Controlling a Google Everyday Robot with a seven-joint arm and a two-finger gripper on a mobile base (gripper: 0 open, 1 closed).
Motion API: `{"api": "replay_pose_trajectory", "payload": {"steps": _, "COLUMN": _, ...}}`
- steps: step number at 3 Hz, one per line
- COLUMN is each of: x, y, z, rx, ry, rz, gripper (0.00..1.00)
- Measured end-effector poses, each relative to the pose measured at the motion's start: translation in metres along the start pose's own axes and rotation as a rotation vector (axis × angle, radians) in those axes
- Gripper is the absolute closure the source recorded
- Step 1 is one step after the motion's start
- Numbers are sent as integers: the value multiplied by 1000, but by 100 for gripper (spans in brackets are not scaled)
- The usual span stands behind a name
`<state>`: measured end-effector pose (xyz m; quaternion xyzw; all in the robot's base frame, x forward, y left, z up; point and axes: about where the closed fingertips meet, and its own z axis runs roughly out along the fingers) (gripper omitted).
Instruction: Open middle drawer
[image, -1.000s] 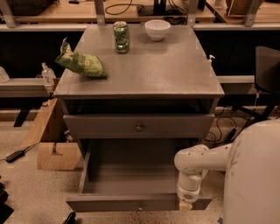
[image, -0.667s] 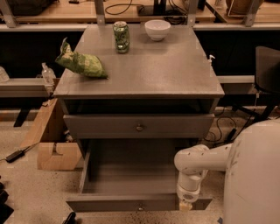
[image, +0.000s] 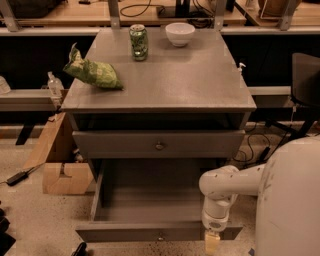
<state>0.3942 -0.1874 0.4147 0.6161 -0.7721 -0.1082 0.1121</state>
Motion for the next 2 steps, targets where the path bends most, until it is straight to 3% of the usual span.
{"api": "replay_pose_trajectory", "payload": {"steps": 1, "x": 0, "y": 1, "z": 1, "rx": -2, "ry": 1, "rz": 0, "gripper": 0}}
{"api": "replay_pose_trajectory", "payload": {"steps": 2, "x": 0, "y": 1, "z": 1, "rx": -2, "ry": 1, "rz": 0, "gripper": 0}}
